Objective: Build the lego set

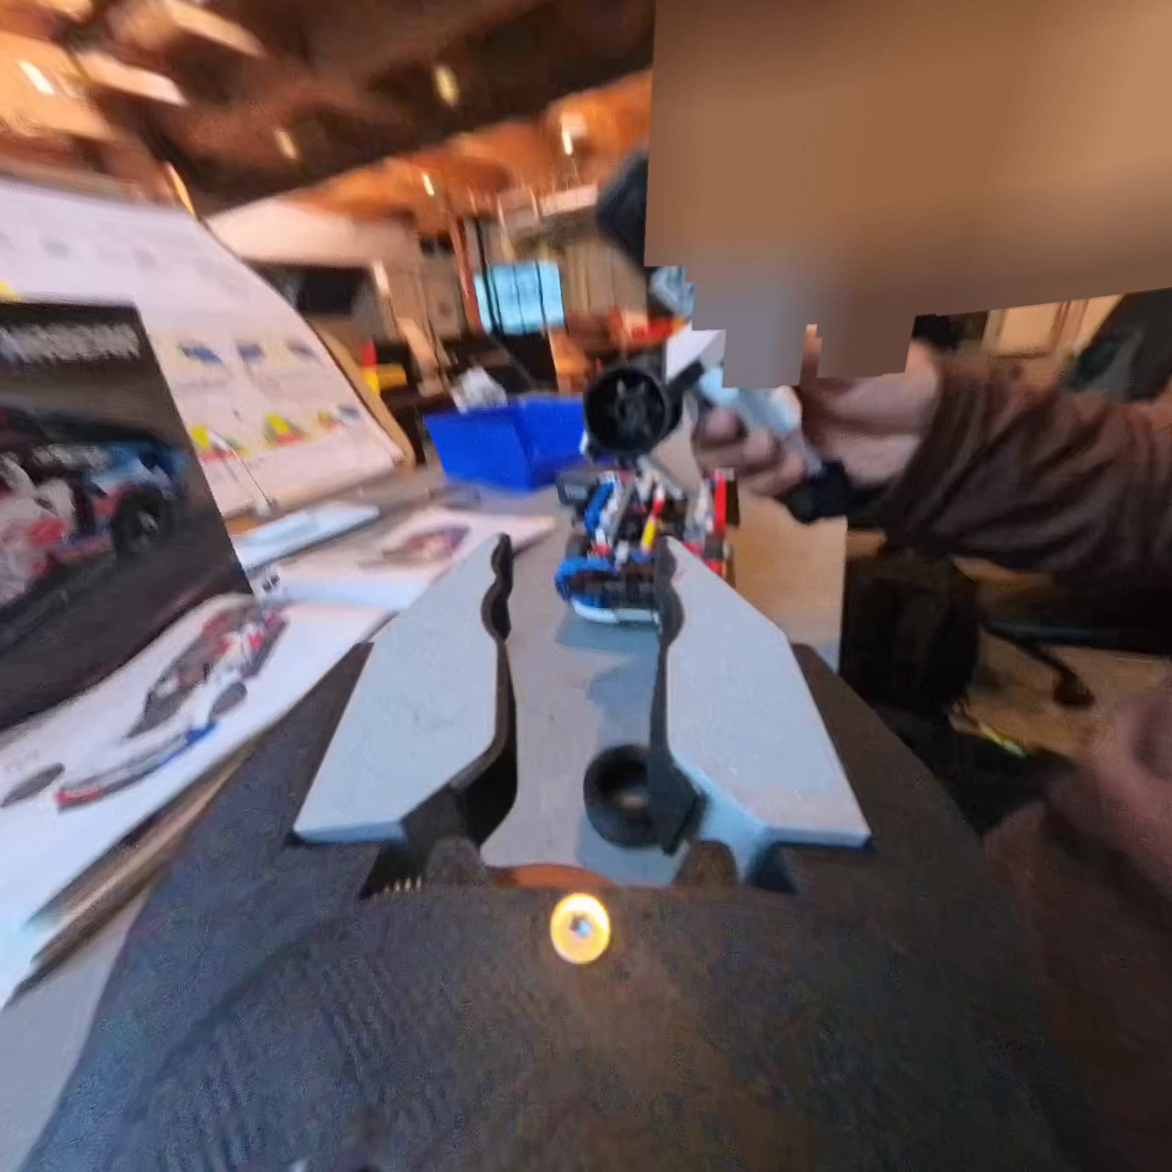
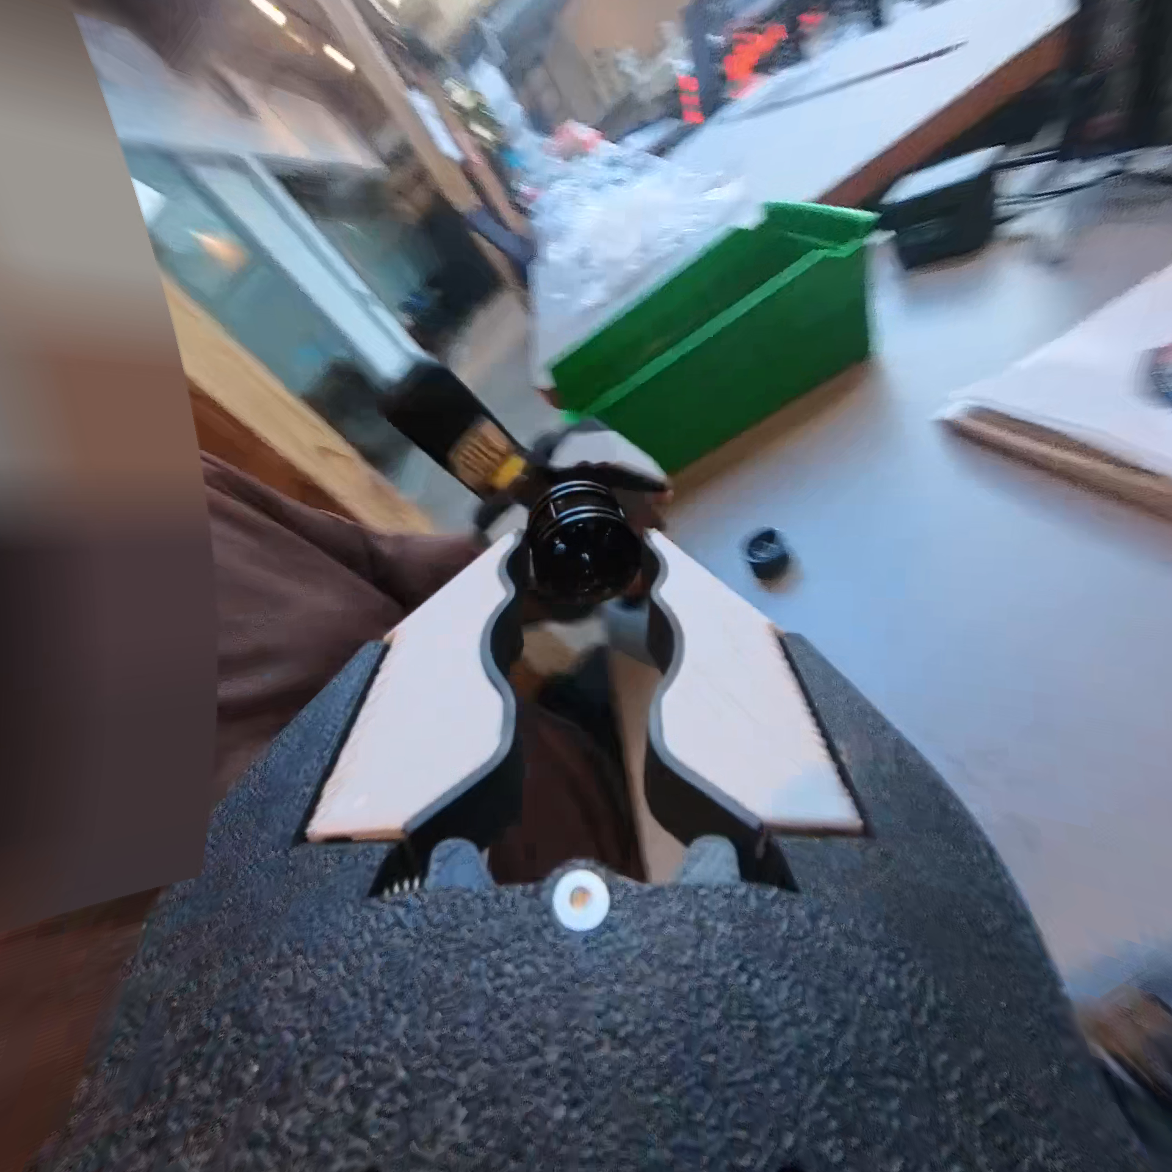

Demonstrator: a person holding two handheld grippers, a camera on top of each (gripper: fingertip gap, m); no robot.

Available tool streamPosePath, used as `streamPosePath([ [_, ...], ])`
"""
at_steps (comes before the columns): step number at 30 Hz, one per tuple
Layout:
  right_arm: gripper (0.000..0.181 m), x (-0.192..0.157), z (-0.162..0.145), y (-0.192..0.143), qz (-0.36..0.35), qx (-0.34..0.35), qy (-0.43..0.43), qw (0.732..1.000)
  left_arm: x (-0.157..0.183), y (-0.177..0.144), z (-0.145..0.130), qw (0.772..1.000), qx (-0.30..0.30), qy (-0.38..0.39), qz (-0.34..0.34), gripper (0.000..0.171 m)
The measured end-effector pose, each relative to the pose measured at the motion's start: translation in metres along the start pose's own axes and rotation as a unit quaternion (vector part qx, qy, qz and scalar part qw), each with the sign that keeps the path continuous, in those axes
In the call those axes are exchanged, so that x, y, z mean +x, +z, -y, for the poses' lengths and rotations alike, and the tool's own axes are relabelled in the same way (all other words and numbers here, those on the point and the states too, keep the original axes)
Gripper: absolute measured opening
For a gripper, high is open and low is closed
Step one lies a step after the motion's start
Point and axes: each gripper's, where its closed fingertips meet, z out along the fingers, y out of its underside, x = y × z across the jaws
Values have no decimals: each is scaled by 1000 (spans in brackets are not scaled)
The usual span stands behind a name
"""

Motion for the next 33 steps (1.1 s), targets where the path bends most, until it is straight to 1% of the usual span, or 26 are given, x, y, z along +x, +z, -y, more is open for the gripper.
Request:
streamPosePath([
  [1,30,10,-7,-7,-52,-21,-29,998,4,1,-22,997,-73,-8,-21,43],
  [2,30,18,-14,-14,-93,-43,-49,994,9,1,-43,989,-140,-13,-37,52],
  [3,30,23,-22,-20,-124,-64,-63,988,16,2,-58,981,-189,-5,-52,51],
  [5,30,30,-38,-30,-174,-102,-83,976,29,1,-80,964,-249,47,-77,41],
  [7,31,35,-53,-40,-208,-131,-91,965,36,0,-98,944,-297,106,-94,26],
  [10,31,39,-77,-51,-247,-170,-101,949,38,-7,-136,897,-398,150,-120,26],
  [11,31,40,-85,-53,-254,-182,-105,944,35,-6,-144,889,-412,157,-119,14],
  [12,31,40,-92,-54,-257,-192,-108,941,37,-5,-145,885,-413,166,-137,7],
  [13,31,40,-99,-54,-257,-201,-110,939,31,-3,-143,886,-412,175,-124,5],
  [14,31,40,-104,-55,-256,-206,-111,938,29,4,-131,903,-376,169,-118,5],
  [15,31,39,-109,-56,-256,-208,-110,938,37,14,-101,941,-286,118,-136,5],
  [16,31,38,-112,-59,-253,-207,-109,939,47,19,-51,974,-145,14,-171,5],
  [17,31,36,-114,-61,-249,-203,-106,941,45,9,12,968,25,-126,-214,5],
  [18,31,34,-115,-63,-245,-198,-103,944,24,-16,72,907,199,-271,-253,5],
  [19,31,33,-116,-66,-239,-193,-99,946,-11,-46,107,815,341,-384,-267,6],
  [20,31,32,-117,-68,-236,-188,-95,949,-42,-62,113,740,422,-459,-251,6],
  [21,31,32,-117,-69,-233,-186,-93,950,-55,-64,107,704,449,-499,-234,7],
  [23,31,31,-116,-70,-228,-180,-95,952,-48,-57,98,692,448,-518,-227,7],
  [25,31,27,-115,-69,-218,-176,-98,955,-46,-56,93,666,463,-541,-221,4],
  [28,31,22,-112,-68,-212,-172,-103,957,-46,-54,86,653,472,-555,-209,4],
  [30,31,21,-109,-68,-211,-169,-106,957,-44,-54,82,639,471,-568,-218,4],
  [33,31,19,-108,-68,-210,-165,-106,958,-42,-54,76,627,471,-579,-224,5],
])
